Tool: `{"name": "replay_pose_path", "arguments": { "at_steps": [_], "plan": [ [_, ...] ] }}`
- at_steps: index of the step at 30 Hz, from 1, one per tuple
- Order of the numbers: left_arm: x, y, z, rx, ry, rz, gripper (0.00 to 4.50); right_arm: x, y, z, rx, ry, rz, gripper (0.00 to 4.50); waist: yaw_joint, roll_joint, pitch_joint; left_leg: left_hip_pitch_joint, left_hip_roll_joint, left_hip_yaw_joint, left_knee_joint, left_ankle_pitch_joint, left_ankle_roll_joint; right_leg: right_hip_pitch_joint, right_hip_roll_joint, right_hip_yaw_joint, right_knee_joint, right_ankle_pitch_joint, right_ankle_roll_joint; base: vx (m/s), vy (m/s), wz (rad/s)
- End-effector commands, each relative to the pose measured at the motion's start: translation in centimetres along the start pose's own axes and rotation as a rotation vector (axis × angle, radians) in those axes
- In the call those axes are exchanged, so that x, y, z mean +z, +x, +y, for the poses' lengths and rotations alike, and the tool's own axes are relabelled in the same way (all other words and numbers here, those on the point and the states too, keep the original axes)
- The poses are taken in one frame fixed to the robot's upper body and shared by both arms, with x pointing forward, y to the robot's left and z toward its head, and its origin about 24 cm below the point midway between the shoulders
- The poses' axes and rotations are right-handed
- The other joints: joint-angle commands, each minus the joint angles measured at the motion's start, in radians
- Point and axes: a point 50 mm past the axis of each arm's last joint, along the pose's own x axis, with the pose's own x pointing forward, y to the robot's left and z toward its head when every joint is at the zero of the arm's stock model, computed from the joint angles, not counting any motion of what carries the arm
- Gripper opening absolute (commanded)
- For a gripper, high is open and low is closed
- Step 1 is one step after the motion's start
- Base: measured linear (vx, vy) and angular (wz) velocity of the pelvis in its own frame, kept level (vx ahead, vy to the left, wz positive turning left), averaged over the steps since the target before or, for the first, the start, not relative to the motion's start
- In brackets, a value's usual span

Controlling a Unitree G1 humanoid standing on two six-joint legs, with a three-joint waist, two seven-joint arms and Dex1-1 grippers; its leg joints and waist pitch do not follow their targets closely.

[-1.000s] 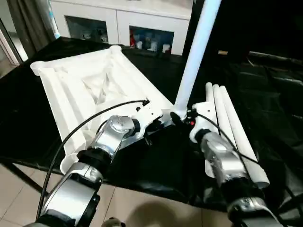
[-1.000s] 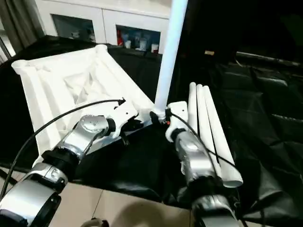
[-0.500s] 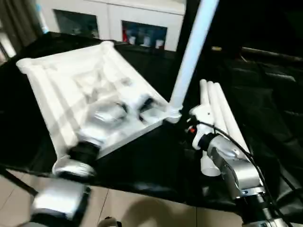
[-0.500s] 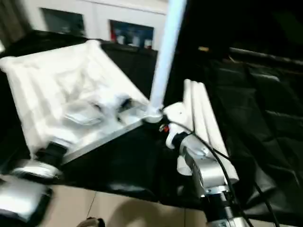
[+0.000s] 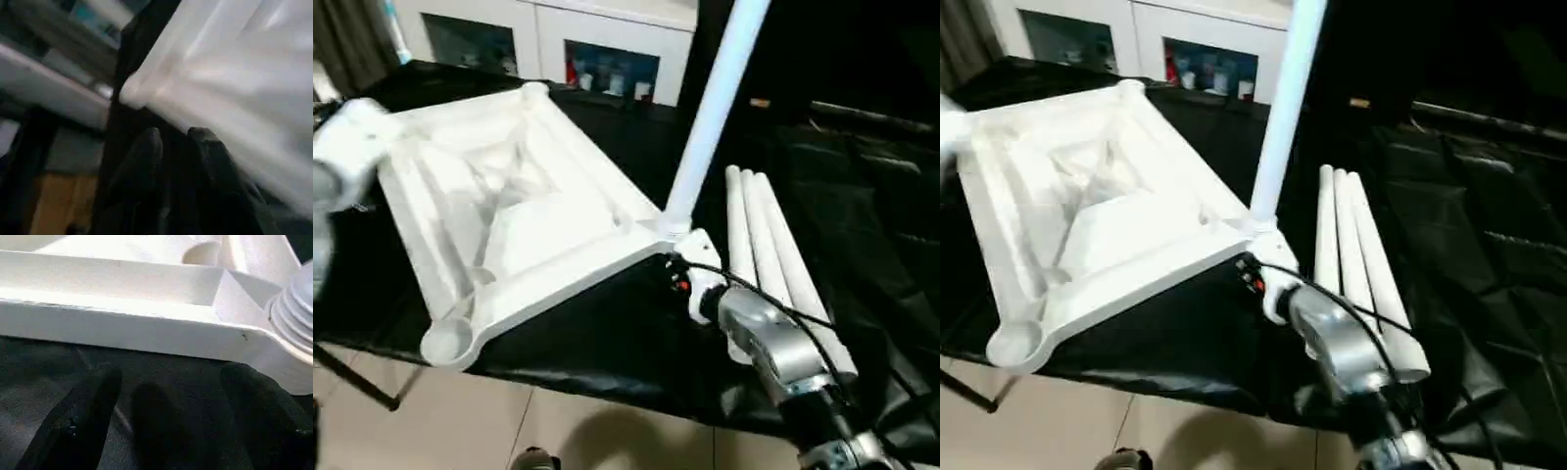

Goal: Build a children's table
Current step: Rotate table base

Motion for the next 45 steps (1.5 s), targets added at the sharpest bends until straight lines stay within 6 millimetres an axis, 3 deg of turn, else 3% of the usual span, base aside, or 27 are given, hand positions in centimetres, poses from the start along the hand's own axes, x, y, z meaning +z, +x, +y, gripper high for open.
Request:
{"name": "replay_pose_path", "arguments": {
  "at_steps": [1, 4, 6, 7, 9, 11, 12, 13, 14, 16, 18, 20, 22, 23, 25, 26, 27, 31, 34, 36, 41, 44, 45],
  "plan": [
    [-0.3, -0.4, -0.9, -0.088, 0.023, 0.037, 1.10, -0.1, 0.2, -0.4, -0.027, -0.001, 0.007, 3.62, -0.001, 0.033, -0.065, 0.048, 0.016, -0.011, -0.064, -0.236, -0.079, 0.016, -0.031, 0.016, -0.058, -0.008, -0.190, 0.000, 0.000, 0.00],
    [-1.8, -1.0, -2.9, -0.232, 0.047, 0.088, 1.10, 0.2, 0.8, -0.5, -0.038, 0.013, 0.002, 3.62, 0.002, 0.032, -0.067, 0.046, 0.016, -0.013, -0.066, -0.250, -0.084, 0.019, -0.033, 0.016, -0.056, -0.010, -0.199, 0.000, 0.000, 0.00],
    [-2.3, -1.5, -4.3, -0.315, 0.066, 0.105, 1.10, 0.2, 1.1, -0.5, -0.044, 0.015, 0.004, 3.62, 0.003, 0.036, -0.066, 0.049, 0.016, -0.010, -0.065, -0.266, -0.084, 0.014, -0.031, 0.017, -0.058, -0.021, -0.199, 0.000, 0.000, 0.00],
    [-2.2, -2.1, -5.5, -0.387, 0.061, 0.095, 1.10, 0.2, 1.4, -0.5, -0.050, 0.031, -0.004, 3.62, 0.001, 0.037, -0.066, 0.044, 0.016, -0.013, -0.068, -0.254, -0.085, 0.019, -0.032, 0.016, -0.054, -0.007, -0.204, 0.000, 0.000, 0.00],
    [-2.0, -2.3, -6.1, -0.427, 0.066, 0.083, 1.10, 0.2, 1.6, -0.6, -0.052, 0.045, -0.009, 3.62, 0.002, 0.037, -0.067, 0.049, 0.015, -0.011, -0.065, -0.262, -0.085, 0.015, -0.030, 0.017, -0.056, -0.003, -0.206, 0.000, 0.000, 0.00],
    [-1.4, -3.2, -7.8, -0.539, 0.082, 0.043, 1.10, 0.3, 1.9, -0.7, -0.066, 0.059, -0.021, 3.62, 0.004, 0.042, -0.067, 0.049, 0.014, -0.012, -0.066, -0.269, -0.089, 0.016, -0.029, 0.016, -0.056, -0.004, -0.206, 0.000, 0.000, 0.00],
    [-0.7, -4.2, -9.0, -0.630, 0.127, -0.013, 1.10, 0.3, 2.0, -0.9, -0.083, 0.036, -0.020, 3.62, 0.003, 0.039, -0.067, 0.045, 0.016, -0.015, -0.067, -0.269, -0.092, 0.021, -0.034, 0.015, -0.055, -0.007, -0.208, 0.000, 0.000, 0.00],
    [-0.5, -4.6, -9.5, -0.666, 0.139, -0.030, 1.10, 0.4, 2.0, -1.0, -0.091, 0.019, -0.019, 3.62, 0.001, 0.038, -0.065, 0.043, 0.015, -0.013, -0.068, -0.275, -0.091, 0.020, -0.030, 0.016, -0.057, -0.015, -0.205, 0.000, 0.000, 0.00],
    [-0.3, -4.9, -10.0, -0.702, 0.144, -0.046, 1.10, 0.5, 2.0, -1.0, -0.095, 0.021, -0.024, 3.62, 0.002, 0.038, -0.065, 0.051, 0.015, -0.010, -0.065, -0.283, -0.090, 0.015, -0.027, 0.017, -0.059, -0.025, -0.201, 0.000, 0.000, 0.00],
    [0.5, -5.5, -11.5, -0.780, 0.133, -0.092, 1.10, 1.0, 1.8, -1.1, -0.109, 0.044, -0.048, 3.62, 0.003, 0.040, -0.065, 0.049, 0.013, -0.010, -0.064, -0.282, -0.093, 0.015, -0.025, 0.017, -0.056, -0.025, -0.191, 0.000, 0.000, 0.00],
    [1.0, -5.9, -12.4, -0.819, 0.125, -0.120, 1.10, 1.3, 1.6, -1.1, -0.120, 0.046, -0.062, 3.62, 0.003, 0.039, -0.066, 0.046, 0.012, -0.010, -0.064, -0.269, -0.098, 0.018, -0.024, 0.017, -0.054, -0.014, -0.183, 0.000, 0.000, 0.00],
    [2.0, -5.6, -13.9, -0.832, 0.084, -0.167, 1.10, 2.0, 0.5, -1.3, -0.161, 0.043, -0.076, 3.62, 0.001, 0.045, -0.064, 0.048, 0.009, -0.008, -0.062, -0.251, -0.101, 0.018, -0.017, 0.019, -0.055, 0.001, -0.165, 0.000, 0.000, 0.00],
    [2.4, -5.1, -14.5, -0.812, 0.068, -0.190, 1.10, 2.4, -0.3, -1.4, -0.190, 0.014, -0.071, 3.62, 0.002, 0.039, -0.067, 0.043, 0.007, -0.010, -0.061, -0.240, -0.100, 0.024, -0.019, 0.017, -0.056, 0.003, -0.154, 0.000, 0.000, 0.00],
    [2.8, -4.7, -15.0, -0.791, 0.055, -0.211, 1.10, 2.7, -1.2, -1.5, -0.240, -0.019, -0.038, 3.62, 0.001, 0.051, -0.068, 0.044, 0.006, -0.012, -0.061, -0.244, -0.104, 0.023, -0.019, 0.018, -0.054, 0.000, -0.153, 0.000, 0.000, 0.00],
    [3.3, -4.3, -15.5, -0.777, 0.039, -0.231, 1.10, 3.0, -2.3, -1.7, -0.292, -0.058, 0.004, 3.62, -0.003, 0.046, -0.066, 0.044, 0.003, -0.012, -0.063, -0.257, -0.111, 0.024, -0.014, 0.018, -0.062, -0.033, -0.137, 0.000, 0.000, 0.00],
    [3.3, -4.3, -15.5, -0.775, 0.038, -0.231, 1.10, 3.0, -2.4, -1.8, -0.296, -0.059, 0.007, 3.62, -0.001, 0.046, -0.068, 0.047, 0.005, -0.012, -0.062, -0.264, -0.113, 0.022, -0.017, 0.019, -0.061, -0.038, -0.136, 0.000, 0.000, 0.00],
    [3.4, -4.1, -15.7, -0.757, 0.041, -0.229, 1.10, 3.2, -3.3, -2.0, -0.331, -0.078, 0.031, 3.62, -0.011, 0.059, -0.068, 0.043, 0.003, -0.015, -0.063, -0.279, -0.116, 0.023, -0.016, 0.019, -0.064, -0.050, -0.131, 0.000, 0.000, 0.00],
    [4.7, -3.8, -15.8, -0.725, -0.028, -0.296, 1.10, 3.9, -4.8, -2.7, -0.376, -0.063, -0.003, 3.62, -0.011, 0.047, -0.067, 0.041, 0.004, -0.012, -0.059, -0.282, -0.095, 0.021, -0.020, 0.024, -0.070, -0.096, -0.134, 0.000, 0.000, 0.00],
    [6.1, -3.1, -16.2, -0.678, -0.097, -0.345, 1.10, 4.5, -6.2, -3.4, -0.420, -0.008, 0.023, 3.62, -0.008, 0.057, -0.066, 0.046, 0.005, -0.013, -0.059, -0.285, -0.090, 0.017, -0.016, 0.024, -0.071, -0.110, -0.136, 0.000, 0.000, 0.00],
    [6.7, -3.0, -15.8, -0.641, -0.123, -0.370, 1.10, 4.8, -6.6, -3.5, -0.415, -0.009, 0.048, 3.62, -0.005, 0.055, -0.070, 0.044, 0.006, -0.016, -0.058, -0.267, -0.094, 0.021, -0.018, 0.023, -0.067, -0.078, -0.135, 0.000, 0.000, 0.00],
    [6.5, -2.8, -13.0, -0.569, -0.104, -0.355, 1.10, 5.4, -7.3, -3.5, -0.379, 0.027, 0.095, 3.62, -0.013, 0.046, -0.073, 0.033, 0.000, -0.020, -0.056, -0.221, -0.090, 0.031, -0.019, 0.021, -0.065, -0.054, -0.129, 0.000, 0.000, 0.00],
    [5.4, -2.8, -10.8, -0.512, -0.072, -0.285, 1.14, 5.9, -7.8, -3.9, -0.393, 0.068, 0.117, 3.78, -0.016, 0.053, -0.073, 0.038, -0.001, -0.023, -0.054, -0.208, -0.097, 0.027, -0.015, 0.020, -0.061, -0.040, -0.139, 0.000, 0.000, 0.00],
    [4.8, -2.9, -10.3, -0.510, -0.056, -0.254, 1.14, 6.0, -7.9, -3.9, -0.401, 0.083, 0.123, 3.78, -0.018, 0.043, -0.071, 0.038, -0.001, -0.022, -0.055, -0.205, -0.097, 0.027, -0.014, 0.020, -0.062, -0.042, -0.142, 0.000, 0.000, 0.00]
  ]
}}
